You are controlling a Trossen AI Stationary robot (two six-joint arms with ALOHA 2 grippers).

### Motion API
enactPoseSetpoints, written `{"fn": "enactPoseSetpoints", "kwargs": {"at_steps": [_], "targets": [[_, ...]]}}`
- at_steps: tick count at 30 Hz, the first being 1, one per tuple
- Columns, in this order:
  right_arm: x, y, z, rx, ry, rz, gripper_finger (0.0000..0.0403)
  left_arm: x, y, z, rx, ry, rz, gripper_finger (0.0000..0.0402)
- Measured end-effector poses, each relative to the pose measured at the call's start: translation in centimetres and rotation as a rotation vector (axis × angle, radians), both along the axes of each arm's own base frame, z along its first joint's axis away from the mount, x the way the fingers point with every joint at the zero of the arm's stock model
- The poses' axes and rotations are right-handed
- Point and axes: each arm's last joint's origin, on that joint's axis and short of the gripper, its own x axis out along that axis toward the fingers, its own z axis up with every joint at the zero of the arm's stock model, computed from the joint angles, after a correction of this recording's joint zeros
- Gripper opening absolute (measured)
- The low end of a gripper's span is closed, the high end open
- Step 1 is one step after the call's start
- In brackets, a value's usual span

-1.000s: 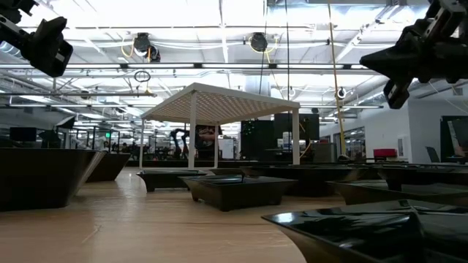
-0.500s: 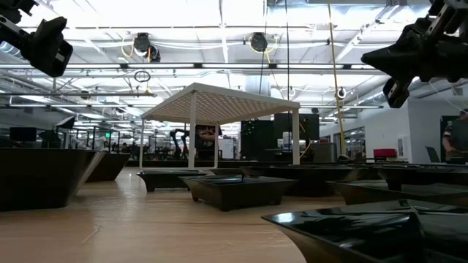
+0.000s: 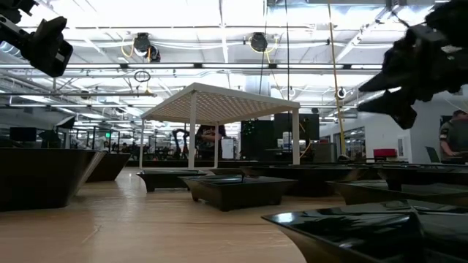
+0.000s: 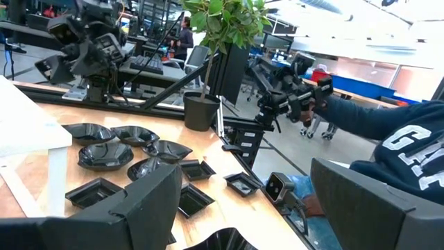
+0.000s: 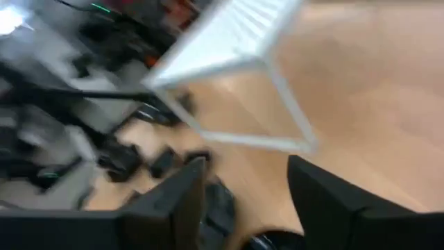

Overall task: Pick & Place Mini shaped plates
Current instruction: Put the leaf-shaped plate on the shelf

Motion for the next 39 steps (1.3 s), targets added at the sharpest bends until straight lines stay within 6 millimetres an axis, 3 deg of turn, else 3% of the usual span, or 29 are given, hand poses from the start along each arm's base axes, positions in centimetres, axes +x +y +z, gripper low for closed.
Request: {"fn": "enactPoseSetpoints", "kwargs": {"at_steps": [6,15,29,39], "targets": [[1.5,-0.1,0.5,0.04,0.411,-0.042,0.0191,0.0,0.0,0.0,-0.001,0.0,0.0,0.0324],[2.6,0.1,-1.5,0.135,0.668,0.015,0.0177,0.0,0.0,0.0,0.0,0.0,0.0,0.0324],[2.1,0.2,-3.3,0.158,0.753,-0.011,0.0171,0.0,0.0,0.0,0.0,0.0,0.0,0.0324],[2.7,0.1,-3.0,0.135,0.693,0.009,0.0171,0.0,0.0,0.0,0.0,0.0,0.0,0.0324]]}}
